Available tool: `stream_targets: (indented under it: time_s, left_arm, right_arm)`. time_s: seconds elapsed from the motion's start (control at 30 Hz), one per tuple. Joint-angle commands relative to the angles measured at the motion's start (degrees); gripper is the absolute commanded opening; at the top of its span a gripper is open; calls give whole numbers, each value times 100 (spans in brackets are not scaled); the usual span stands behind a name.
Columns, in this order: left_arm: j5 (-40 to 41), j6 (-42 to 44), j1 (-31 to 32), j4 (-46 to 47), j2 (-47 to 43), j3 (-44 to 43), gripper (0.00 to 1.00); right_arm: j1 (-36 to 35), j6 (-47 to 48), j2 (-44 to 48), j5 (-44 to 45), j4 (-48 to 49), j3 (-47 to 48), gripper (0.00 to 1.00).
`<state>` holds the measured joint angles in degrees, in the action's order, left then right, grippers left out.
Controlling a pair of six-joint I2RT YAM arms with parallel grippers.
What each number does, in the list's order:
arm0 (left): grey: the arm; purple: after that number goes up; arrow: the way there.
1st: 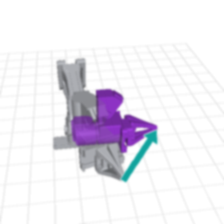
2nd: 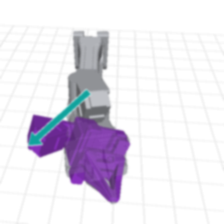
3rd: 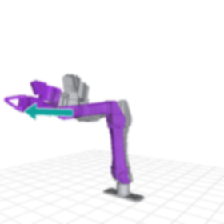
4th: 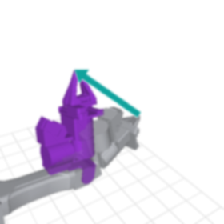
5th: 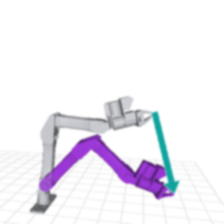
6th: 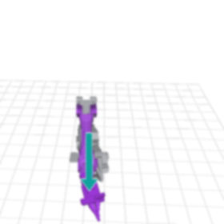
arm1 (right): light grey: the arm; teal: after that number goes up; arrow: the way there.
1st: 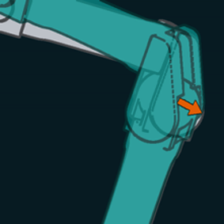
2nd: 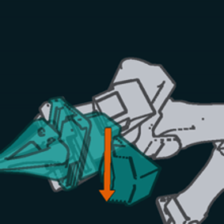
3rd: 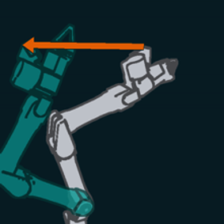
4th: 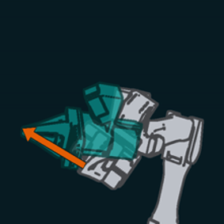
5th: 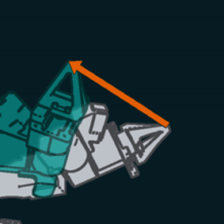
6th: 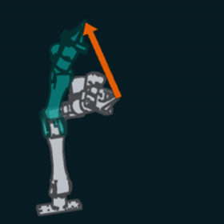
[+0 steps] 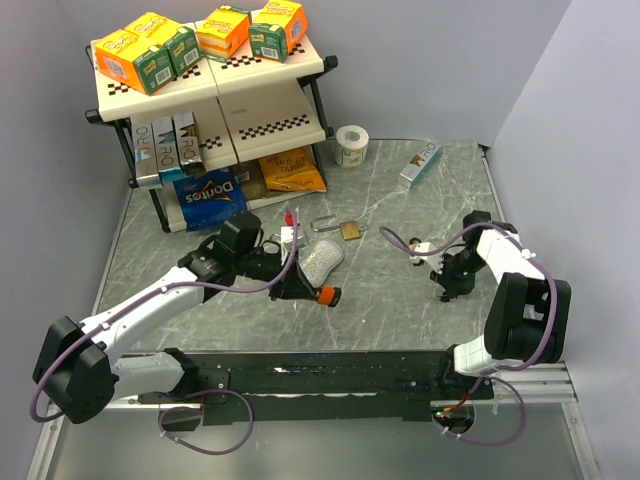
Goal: Lock with the key
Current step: Place the key at the center of the board.
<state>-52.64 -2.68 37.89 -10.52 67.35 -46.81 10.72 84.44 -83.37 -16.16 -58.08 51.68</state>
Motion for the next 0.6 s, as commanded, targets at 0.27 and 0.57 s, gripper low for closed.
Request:
stream_targets:
  time_s: [0.27, 0.57]
  left_arm:
    - [-334, -900, 157, 306, 418, -241, 1]
    - [-607, -2464, 157, 305, 1465, -786, 1]
  right_arm:
    - [-193, -1445, 847, -1950, -511, 1246, 77]
    - [-3030, -4055, 2210, -2094, 542, 1160, 99]
